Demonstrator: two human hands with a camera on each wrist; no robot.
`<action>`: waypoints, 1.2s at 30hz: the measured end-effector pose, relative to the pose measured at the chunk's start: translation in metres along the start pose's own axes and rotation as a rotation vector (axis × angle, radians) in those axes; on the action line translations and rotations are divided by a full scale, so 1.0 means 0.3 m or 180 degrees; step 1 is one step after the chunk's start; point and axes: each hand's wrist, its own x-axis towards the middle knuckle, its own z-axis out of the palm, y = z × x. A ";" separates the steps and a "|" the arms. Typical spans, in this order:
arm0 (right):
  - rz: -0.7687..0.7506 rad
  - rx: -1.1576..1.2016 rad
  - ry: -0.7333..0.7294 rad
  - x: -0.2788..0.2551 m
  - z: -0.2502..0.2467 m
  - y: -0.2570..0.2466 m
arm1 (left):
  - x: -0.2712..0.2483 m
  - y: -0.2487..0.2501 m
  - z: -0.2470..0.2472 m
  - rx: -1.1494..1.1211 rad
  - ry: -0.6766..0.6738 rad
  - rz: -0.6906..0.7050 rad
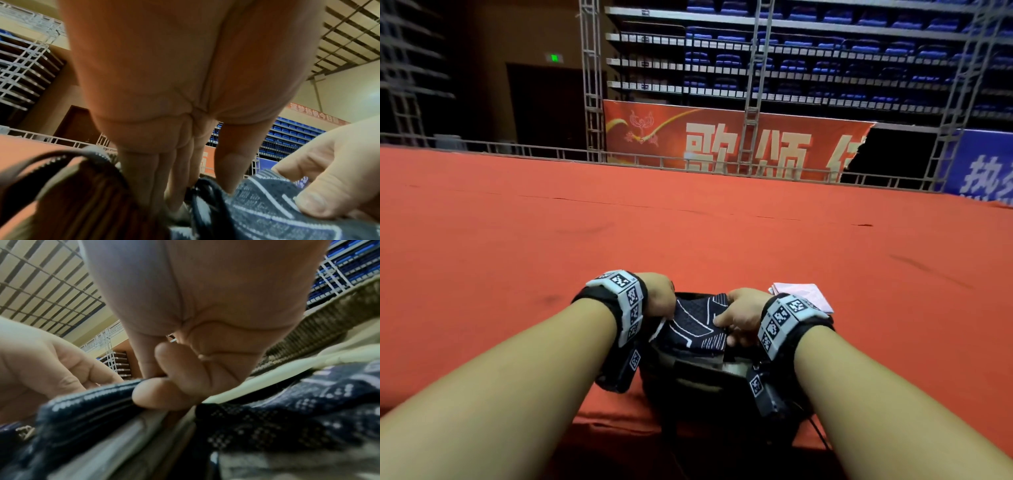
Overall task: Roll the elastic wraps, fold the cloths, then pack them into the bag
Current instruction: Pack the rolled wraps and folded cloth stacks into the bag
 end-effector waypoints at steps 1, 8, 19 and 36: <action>-0.0025 0.0016 -0.0046 0.000 0.002 -0.008 | -0.005 -0.001 -0.007 -0.0047 0.0059 0.0068; -0.0113 0.0244 -0.0254 -0.003 0.022 -0.020 | -0.028 0.010 -0.036 0.0146 0.0332 0.0151; -0.0627 0.2009 -0.0462 0.013 0.035 -0.037 | -0.011 0.016 -0.104 -0.0133 0.0708 0.0481; -0.0720 -0.2616 0.0352 -0.011 0.037 -0.042 | -0.027 0.087 0.043 0.1151 -0.0466 0.0697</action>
